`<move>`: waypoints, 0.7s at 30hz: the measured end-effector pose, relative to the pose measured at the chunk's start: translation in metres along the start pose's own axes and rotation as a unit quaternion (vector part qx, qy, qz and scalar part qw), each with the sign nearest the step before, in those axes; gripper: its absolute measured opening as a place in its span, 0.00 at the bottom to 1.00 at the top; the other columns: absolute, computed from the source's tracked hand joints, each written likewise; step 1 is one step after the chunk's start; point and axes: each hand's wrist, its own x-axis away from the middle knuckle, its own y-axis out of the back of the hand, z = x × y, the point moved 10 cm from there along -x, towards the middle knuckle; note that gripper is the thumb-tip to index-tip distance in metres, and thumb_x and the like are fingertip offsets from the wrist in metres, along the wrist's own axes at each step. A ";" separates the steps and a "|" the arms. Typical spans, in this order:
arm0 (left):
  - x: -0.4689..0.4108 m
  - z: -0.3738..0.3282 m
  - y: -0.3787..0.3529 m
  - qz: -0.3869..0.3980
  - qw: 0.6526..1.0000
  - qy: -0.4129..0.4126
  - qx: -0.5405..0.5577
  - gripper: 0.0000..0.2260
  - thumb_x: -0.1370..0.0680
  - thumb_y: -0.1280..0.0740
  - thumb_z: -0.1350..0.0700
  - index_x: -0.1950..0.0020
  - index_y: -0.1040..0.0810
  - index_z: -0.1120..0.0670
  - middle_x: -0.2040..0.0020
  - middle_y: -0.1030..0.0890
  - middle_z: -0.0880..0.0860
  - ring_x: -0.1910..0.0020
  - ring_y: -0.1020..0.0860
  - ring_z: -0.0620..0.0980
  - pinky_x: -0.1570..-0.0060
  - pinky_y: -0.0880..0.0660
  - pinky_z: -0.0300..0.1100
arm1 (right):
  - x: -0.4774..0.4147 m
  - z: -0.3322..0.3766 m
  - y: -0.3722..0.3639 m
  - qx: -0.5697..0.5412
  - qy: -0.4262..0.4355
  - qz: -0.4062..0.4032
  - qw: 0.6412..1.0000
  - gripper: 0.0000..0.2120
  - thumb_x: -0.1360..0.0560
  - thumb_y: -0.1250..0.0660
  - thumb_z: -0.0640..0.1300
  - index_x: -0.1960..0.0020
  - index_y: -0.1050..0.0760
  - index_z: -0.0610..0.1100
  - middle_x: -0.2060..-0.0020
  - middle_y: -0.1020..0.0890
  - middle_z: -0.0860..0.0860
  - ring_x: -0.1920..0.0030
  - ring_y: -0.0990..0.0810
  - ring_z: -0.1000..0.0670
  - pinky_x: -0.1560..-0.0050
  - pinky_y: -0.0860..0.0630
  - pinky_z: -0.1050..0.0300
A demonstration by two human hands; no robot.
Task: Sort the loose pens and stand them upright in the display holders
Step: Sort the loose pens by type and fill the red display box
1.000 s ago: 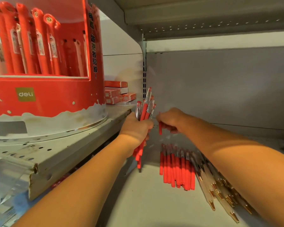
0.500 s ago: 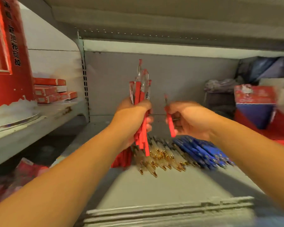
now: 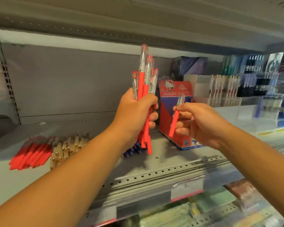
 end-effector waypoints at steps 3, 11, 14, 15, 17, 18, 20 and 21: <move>-0.003 0.007 -0.040 -0.010 1.000 -0.013 -0.003 0.10 0.25 0.39 0.68 0.59 0.33 0.54 0.71 0.28 0.52 0.78 0.34 0.47 0.79 0.38 0.34 | 0.004 0.004 0.046 -0.009 0.012 0.004 1.000 0.07 0.21 0.36 0.39 0.57 0.25 0.42 0.75 0.23 0.50 0.74 0.22 0.51 0.73 0.21 0.60; -0.012 0.030 -0.117 -0.077 0.996 -0.044 -0.030 0.08 0.25 0.38 0.68 0.56 0.31 0.55 0.69 0.28 0.53 0.77 0.34 0.47 0.77 0.39 0.36 | -0.011 0.006 0.143 -0.007 0.039 0.010 0.999 0.18 0.24 0.36 0.32 0.38 0.36 0.45 0.68 0.16 0.44 0.70 0.17 0.47 0.71 0.19 0.56; -0.017 0.034 -0.133 -0.090 0.993 -0.053 -0.055 0.08 0.25 0.37 0.67 0.56 0.31 0.54 0.68 0.28 0.53 0.76 0.33 0.48 0.77 0.38 0.37 | -0.025 0.006 0.155 0.015 0.054 0.014 0.998 0.27 0.25 0.36 0.30 0.35 0.40 0.52 0.68 0.16 0.42 0.70 0.17 0.46 0.70 0.19 0.56; -0.020 0.035 -0.136 -0.094 0.992 -0.055 -0.066 0.08 0.25 0.37 0.67 0.56 0.31 0.54 0.69 0.27 0.52 0.76 0.33 0.48 0.78 0.37 0.37 | -0.031 0.007 0.155 0.030 0.063 0.019 0.997 0.27 0.25 0.36 0.30 0.35 0.40 0.54 0.68 0.16 0.42 0.69 0.17 0.45 0.69 0.19 0.55; -0.027 0.035 -0.137 -0.101 0.990 -0.058 -0.081 0.08 0.24 0.37 0.67 0.55 0.30 0.54 0.69 0.27 0.52 0.76 0.32 0.47 0.78 0.36 0.37 | -0.044 0.010 0.152 0.061 0.085 0.027 0.994 0.28 0.25 0.36 0.30 0.35 0.39 0.55 0.68 0.16 0.43 0.69 0.16 0.45 0.68 0.19 0.55; -0.031 0.036 -0.136 -0.105 0.989 -0.059 -0.084 0.08 0.24 0.37 0.67 0.55 0.30 0.54 0.69 0.27 0.52 0.76 0.32 0.47 0.78 0.36 0.37 | -0.050 0.012 0.148 0.075 0.099 0.031 0.992 0.29 0.25 0.35 0.30 0.34 0.39 0.55 0.67 0.16 0.43 0.69 0.16 0.45 0.68 0.19 0.54; -0.041 0.036 -0.131 -0.111 0.988 -0.063 -0.091 0.08 0.24 0.37 0.67 0.55 0.31 0.54 0.69 0.27 0.52 0.76 0.33 0.48 0.78 0.37 0.37 | -0.062 0.016 0.141 0.100 0.130 0.037 0.986 0.30 0.25 0.34 0.30 0.34 0.40 0.57 0.63 0.17 0.40 0.67 0.15 0.45 0.67 0.18 0.53; -0.047 0.037 -0.127 -0.114 0.987 -0.065 -0.097 0.08 0.24 0.37 0.67 0.56 0.31 0.54 0.70 0.28 0.52 0.76 0.33 0.48 0.78 0.37 0.37 | -0.067 0.020 0.137 0.108 0.149 0.037 0.982 0.30 0.24 0.34 0.30 0.34 0.39 0.58 0.61 0.17 0.39 0.66 0.15 0.45 0.66 0.18 0.53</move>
